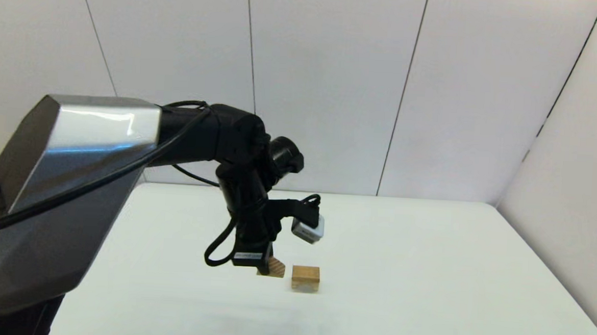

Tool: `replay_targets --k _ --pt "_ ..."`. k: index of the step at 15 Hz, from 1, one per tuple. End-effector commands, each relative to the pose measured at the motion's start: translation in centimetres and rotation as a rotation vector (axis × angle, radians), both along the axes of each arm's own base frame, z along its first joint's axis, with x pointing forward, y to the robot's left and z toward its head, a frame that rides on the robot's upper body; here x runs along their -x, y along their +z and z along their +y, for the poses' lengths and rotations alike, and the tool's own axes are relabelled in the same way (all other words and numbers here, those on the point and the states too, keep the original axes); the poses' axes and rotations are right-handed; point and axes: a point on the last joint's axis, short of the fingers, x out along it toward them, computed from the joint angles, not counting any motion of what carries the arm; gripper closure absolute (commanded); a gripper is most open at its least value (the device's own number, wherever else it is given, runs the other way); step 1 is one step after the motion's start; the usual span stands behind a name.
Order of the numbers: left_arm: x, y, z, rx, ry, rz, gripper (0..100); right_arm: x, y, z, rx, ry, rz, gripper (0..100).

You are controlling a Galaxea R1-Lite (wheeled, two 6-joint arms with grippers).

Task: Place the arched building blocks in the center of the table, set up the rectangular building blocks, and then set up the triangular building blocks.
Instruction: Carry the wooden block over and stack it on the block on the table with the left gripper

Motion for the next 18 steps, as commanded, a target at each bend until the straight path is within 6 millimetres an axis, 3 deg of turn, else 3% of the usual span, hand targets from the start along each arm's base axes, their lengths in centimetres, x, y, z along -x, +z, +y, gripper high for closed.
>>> replay_targets --k 1,6,18 --pt "-0.4 -2.6 -2.0 0.000 -0.008 0.004 100 0.0 0.0 0.0 0.000 0.001 -0.001 0" --pt "-0.5 -4.9 -3.8 0.006 -0.032 -0.001 100 0.0 0.0 0.0 0.000 0.001 -0.001 0" --pt "-2.4 -7.7 -5.1 0.066 -0.003 -0.072 100 0.0 0.0 0.0 0.000 0.001 -0.001 0"
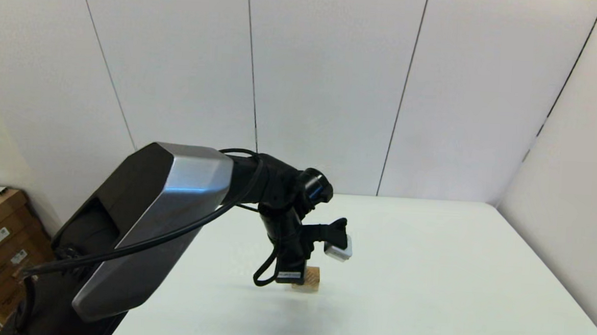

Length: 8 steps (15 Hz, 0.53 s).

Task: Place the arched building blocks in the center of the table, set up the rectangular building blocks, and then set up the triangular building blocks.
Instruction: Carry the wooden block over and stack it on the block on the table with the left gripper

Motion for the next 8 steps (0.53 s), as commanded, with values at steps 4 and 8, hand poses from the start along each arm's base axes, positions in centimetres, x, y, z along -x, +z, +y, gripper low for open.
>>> replay_targets --k 4,8 --pt "-0.72 -1.13 -0.12 0.005 -0.001 -0.017 100 0.00 -0.04 0.00 0.001 0.001 -0.001 0" --pt "-1.27 -1.14 0.16 0.019 0.006 -0.037 100 0.00 -0.04 0.00 0.001 0.001 -0.001 0"
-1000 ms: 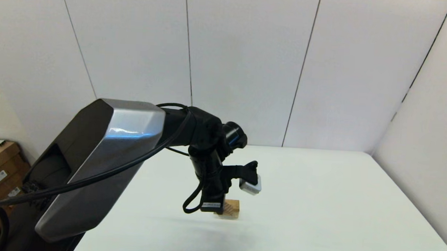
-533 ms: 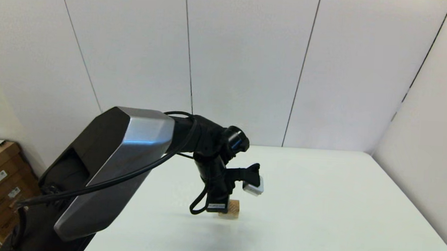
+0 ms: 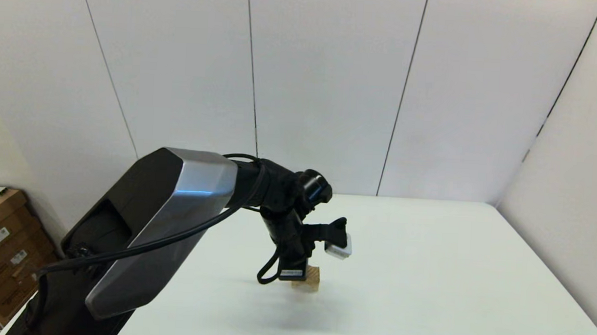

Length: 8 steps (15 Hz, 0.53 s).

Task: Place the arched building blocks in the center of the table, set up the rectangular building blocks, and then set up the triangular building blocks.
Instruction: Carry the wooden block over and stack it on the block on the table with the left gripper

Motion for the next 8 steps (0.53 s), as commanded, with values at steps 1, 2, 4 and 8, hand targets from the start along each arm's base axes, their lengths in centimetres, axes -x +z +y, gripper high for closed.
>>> replay_targets --k 1,2,4,8 --pt "-0.30 -0.05 0.28 0.002 0.001 -0.004 100 0.00 -0.04 0.00 0.001 0.001 -0.001 0" --pt "-0.34 -0.05 0.33 0.001 0.000 -0.005 100 0.00 -0.04 0.00 0.001 0.001 -0.001 0" --pt "-0.42 -0.06 0.45 0.000 -0.003 -0.006 100 0.00 -0.04 0.00 0.001 0.001 -0.001 0" --pt "-0.45 -0.12 0.45 -0.005 -0.003 -0.010 100 0.00 -0.04 0.00 0.001 0.001 -0.001 0"
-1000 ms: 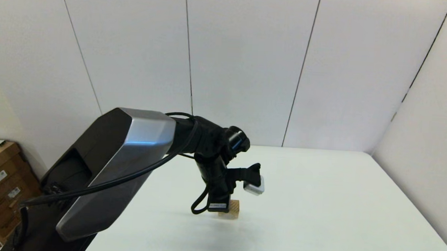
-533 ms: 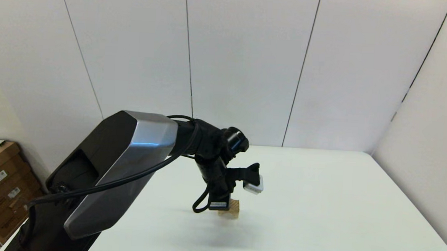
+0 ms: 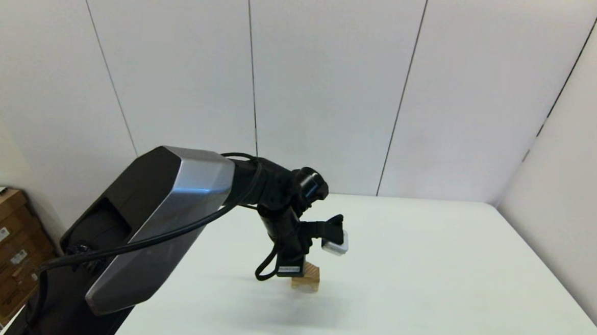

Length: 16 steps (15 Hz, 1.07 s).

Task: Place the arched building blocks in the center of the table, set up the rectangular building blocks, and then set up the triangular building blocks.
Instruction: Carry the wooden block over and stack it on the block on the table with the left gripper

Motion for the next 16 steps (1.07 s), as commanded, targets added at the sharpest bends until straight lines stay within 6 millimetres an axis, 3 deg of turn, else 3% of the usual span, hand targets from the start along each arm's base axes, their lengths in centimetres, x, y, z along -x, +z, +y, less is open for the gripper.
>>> replay_targets --k 1,16 --pt "-0.02 -0.25 0.03 -0.019 -0.001 -0.004 100 0.00 -0.04 0.00 0.000 0.001 -0.001 0" --pt "-0.38 -0.76 -0.32 -0.012 -0.035 -0.045 100 0.00 -0.04 0.00 0.000 0.001 -0.001 0"
